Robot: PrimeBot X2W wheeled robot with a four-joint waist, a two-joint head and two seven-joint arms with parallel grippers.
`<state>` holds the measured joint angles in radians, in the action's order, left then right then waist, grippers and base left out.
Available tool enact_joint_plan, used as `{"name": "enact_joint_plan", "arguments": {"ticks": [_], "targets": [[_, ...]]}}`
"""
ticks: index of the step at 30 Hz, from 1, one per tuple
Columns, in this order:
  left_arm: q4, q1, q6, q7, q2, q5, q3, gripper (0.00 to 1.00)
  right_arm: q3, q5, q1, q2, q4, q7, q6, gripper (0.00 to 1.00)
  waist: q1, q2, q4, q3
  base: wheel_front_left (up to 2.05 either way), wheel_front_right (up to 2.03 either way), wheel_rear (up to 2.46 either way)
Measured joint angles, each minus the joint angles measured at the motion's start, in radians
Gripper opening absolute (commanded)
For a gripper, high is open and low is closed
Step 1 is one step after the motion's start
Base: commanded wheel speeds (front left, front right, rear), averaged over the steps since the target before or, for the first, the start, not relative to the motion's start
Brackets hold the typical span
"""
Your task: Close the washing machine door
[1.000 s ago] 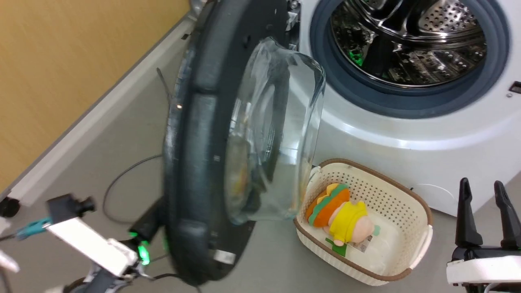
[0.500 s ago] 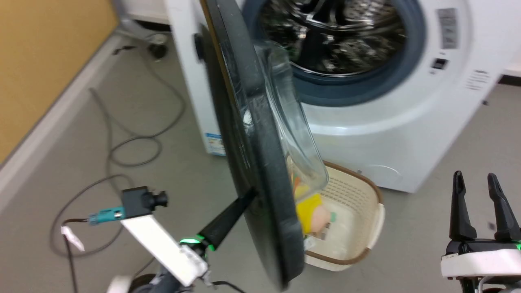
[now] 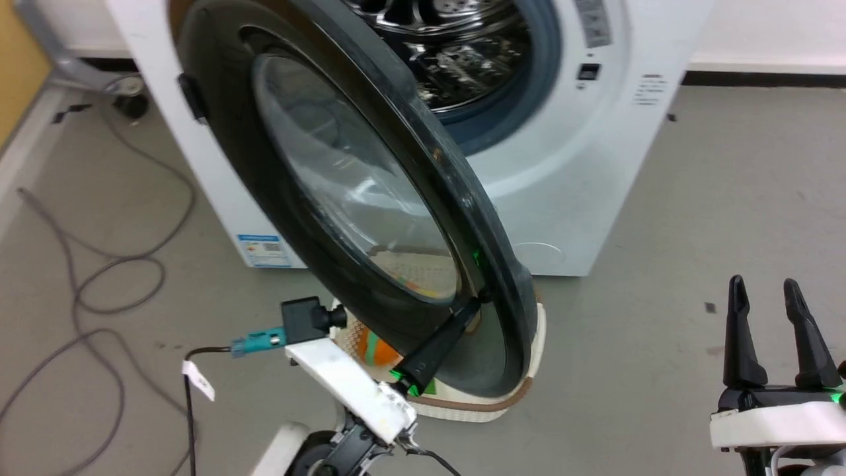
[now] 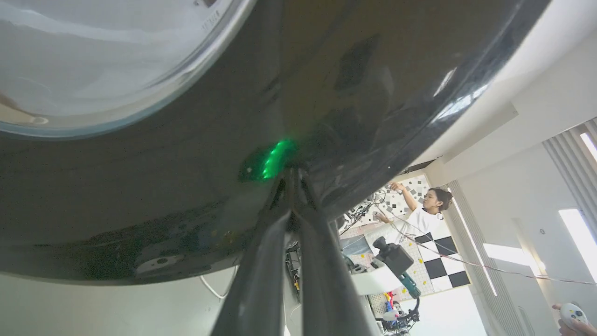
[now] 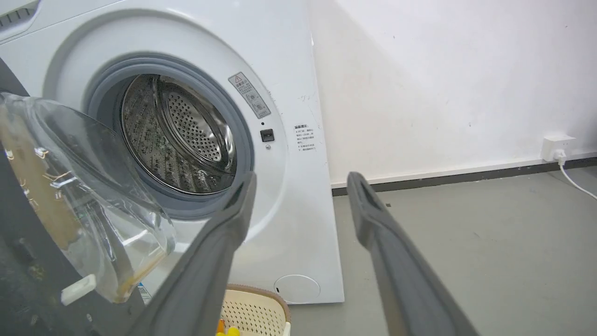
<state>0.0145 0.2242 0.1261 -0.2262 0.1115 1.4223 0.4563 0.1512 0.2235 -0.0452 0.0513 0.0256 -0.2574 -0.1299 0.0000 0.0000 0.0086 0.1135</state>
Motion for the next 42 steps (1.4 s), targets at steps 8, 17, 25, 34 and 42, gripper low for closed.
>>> {"name": "enact_joint_plan", "arguments": {"ticks": [8,17,25,34,42], "targets": [[0.059,0.035,0.000,0.099,0.033,0.014,0.063,0.00,0.003,0.006,0.000,0.000,0.001,0.000,0.000,1.00,0.0000,0.0000,-0.023,-0.011,0.00,0.00,0.00],[0.071,0.061,0.000,0.416,0.186,-0.200,0.090,0.00,0.035,0.026,-0.001,0.000,-0.012,0.000,0.000,1.00,0.0000,0.0000,-0.009,-0.057,0.00,0.00,0.00],[0.138,0.070,-0.130,0.484,0.198,-0.640,-0.143,0.00,0.076,0.001,-0.054,0.000,-0.089,0.000,0.000,1.00,0.0000,0.0000,0.024,-0.088,0.00,0.00,0.00],[-0.011,-0.051,-0.322,0.484,0.143,-1.115,-0.334,0.00,0.039,0.009,-0.163,0.000,-0.203,0.000,0.000,1.00,0.0000,0.0000,0.061,-0.090,0.00,0.00,0.00],[-0.030,-0.169,-0.344,0.484,0.099,-1.229,-0.373,1.00,-0.066,0.150,-0.251,0.000,-0.275,-0.001,0.000,1.00,0.0000,0.0000,0.087,-0.094,0.00,0.00,0.00]]}}
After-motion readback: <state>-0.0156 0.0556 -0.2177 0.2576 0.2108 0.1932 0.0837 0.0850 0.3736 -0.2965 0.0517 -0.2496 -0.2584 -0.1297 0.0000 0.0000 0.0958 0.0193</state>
